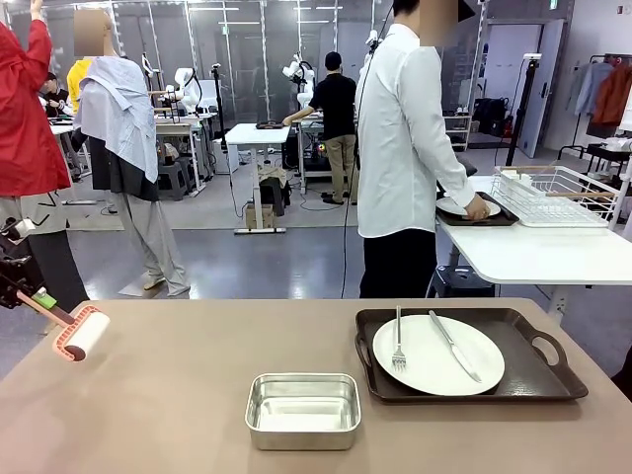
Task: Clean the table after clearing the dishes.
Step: Place the Lint Roller back on top of the Airtight Container.
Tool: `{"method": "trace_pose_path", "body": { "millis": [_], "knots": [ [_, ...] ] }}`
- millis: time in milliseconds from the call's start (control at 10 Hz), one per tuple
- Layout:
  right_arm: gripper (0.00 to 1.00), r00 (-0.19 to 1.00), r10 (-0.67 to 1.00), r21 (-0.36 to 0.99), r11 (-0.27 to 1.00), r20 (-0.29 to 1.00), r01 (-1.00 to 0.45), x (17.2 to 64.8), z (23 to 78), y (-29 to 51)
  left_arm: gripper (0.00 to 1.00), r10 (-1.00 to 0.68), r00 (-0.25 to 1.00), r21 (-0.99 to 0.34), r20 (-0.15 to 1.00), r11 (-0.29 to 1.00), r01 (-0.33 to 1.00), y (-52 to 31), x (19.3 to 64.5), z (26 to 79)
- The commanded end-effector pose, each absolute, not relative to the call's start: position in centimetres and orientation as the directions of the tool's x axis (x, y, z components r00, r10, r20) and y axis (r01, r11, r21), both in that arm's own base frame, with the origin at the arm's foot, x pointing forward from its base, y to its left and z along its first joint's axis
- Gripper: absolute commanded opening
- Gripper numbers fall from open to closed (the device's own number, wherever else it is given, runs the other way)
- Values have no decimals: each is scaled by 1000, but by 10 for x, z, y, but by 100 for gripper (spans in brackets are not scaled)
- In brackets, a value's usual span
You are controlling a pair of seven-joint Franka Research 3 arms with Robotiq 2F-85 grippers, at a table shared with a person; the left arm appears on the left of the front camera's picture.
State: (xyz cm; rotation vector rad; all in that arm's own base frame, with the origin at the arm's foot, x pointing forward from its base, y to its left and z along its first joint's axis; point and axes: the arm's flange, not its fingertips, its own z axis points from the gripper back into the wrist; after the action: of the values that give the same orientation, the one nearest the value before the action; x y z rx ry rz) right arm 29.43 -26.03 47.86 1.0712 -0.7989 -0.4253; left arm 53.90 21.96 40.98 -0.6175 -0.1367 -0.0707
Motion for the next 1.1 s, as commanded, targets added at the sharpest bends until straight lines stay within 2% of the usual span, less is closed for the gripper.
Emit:
{"method": "trace_pose_path", "body": {
  "millis": [0, 500, 800, 1000],
  "knots": [
    [100, 643, -659, 893, 441, 391, -90, 294, 478, -260, 22, -21, 987, -566, 161, 817, 109, 221, 538, 415],
    [100, 643, -659, 893, 441, 391, -90, 294, 478, -260, 22, -25, 988, -572, 149, 813, 107, 220, 539, 410],
    [100, 643, -659, 893, 441, 391, -90, 294, 478, -260, 22, -315, 911, -443, 265, 799, 405, 153, 554, 489],
    [100, 643, -659, 893, 441, 391, -90, 294, 478, -260, 22, -539, 782, -315, 313, 717, 621, 77, 554, 550]
  ]
}}
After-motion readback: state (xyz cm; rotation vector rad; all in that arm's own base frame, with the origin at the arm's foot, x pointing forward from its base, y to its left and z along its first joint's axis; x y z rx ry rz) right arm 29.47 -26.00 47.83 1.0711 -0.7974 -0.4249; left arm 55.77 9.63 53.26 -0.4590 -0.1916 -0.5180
